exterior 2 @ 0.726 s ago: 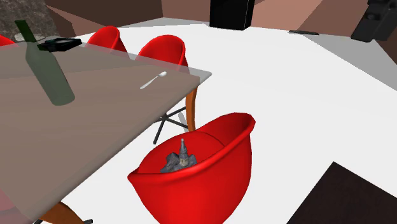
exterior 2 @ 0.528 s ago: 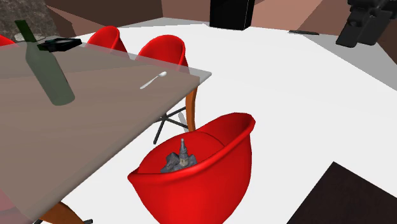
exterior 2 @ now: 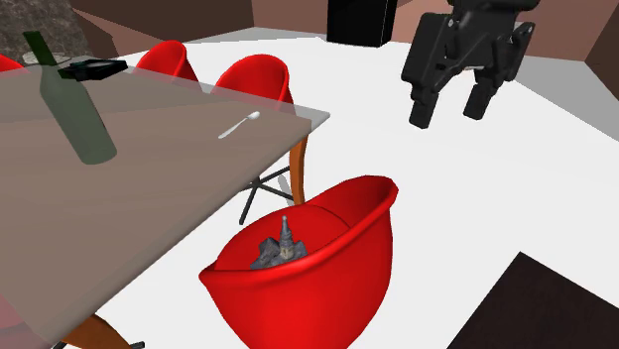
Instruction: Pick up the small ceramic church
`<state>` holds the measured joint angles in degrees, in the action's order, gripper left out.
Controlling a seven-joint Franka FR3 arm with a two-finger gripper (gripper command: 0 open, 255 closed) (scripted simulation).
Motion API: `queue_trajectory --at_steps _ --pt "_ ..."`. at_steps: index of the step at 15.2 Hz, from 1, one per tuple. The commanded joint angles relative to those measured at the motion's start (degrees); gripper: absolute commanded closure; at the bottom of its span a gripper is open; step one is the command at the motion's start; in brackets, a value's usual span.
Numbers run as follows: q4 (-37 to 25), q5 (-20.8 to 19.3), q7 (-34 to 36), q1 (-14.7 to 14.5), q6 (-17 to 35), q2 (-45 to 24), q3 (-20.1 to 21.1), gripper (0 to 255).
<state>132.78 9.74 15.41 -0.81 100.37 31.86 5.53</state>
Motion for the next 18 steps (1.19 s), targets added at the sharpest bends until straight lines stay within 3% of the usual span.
queue_trajectory --at_steps 1,10,18 --pt "-1.1 0.4 2.6 0.1 2.4 -4.4 1.4 0" --pt "-9.3 0.1 14.3 0.4 10.5 -24.7 6.0 0" --pt "-21.0 -2.3 24.2 -0.8 14.0 -43.8 6.9 0"
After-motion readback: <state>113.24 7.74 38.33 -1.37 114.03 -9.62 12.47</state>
